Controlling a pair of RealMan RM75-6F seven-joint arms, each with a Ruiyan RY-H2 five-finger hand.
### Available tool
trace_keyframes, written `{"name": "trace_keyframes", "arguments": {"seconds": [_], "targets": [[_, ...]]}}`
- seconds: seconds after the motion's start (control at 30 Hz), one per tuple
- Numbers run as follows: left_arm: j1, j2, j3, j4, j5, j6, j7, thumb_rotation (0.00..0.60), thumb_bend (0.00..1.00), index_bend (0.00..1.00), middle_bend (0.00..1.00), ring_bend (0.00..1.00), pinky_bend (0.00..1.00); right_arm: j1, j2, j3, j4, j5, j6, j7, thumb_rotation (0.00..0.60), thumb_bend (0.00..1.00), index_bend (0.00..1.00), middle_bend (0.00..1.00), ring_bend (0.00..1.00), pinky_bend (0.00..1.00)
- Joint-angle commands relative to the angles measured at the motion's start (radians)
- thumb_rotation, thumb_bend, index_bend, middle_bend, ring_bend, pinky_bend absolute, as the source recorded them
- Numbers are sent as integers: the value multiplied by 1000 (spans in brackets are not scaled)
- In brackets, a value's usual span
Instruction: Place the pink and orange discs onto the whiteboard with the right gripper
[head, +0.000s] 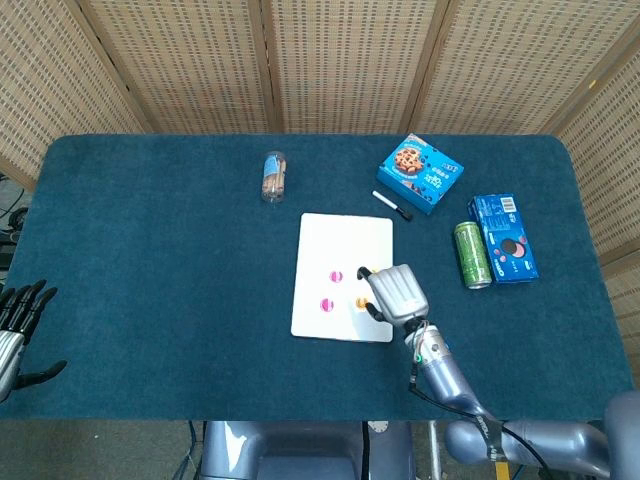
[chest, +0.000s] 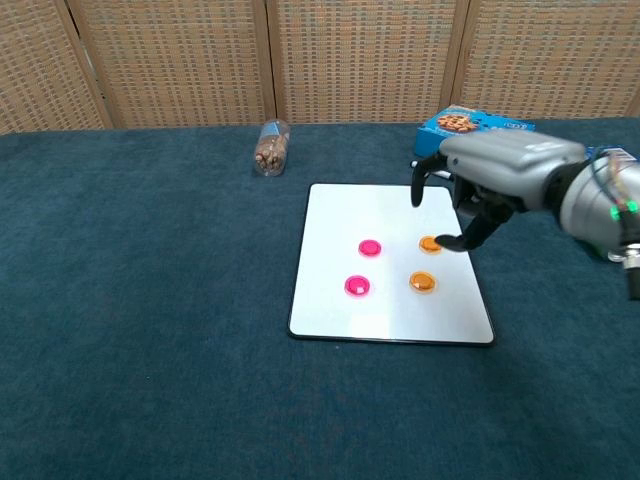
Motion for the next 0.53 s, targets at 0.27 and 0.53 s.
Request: {"name": "trace_keyframes", "arguments": {"seconds": [0.27, 0.53], "targets": [[24, 10, 0, -12, 14, 52, -13, 600, 0, 0, 0, 0, 0, -365, 336, -180, 87, -517, 446, 558, 600, 138, 311, 264, 196, 566], [51, 10, -18, -49, -8, 99, -2, 600, 0, 0, 0, 0, 0, -531, 360, -213, 150, -517, 559, 657, 600, 0, 48, 0, 0, 105]]}}
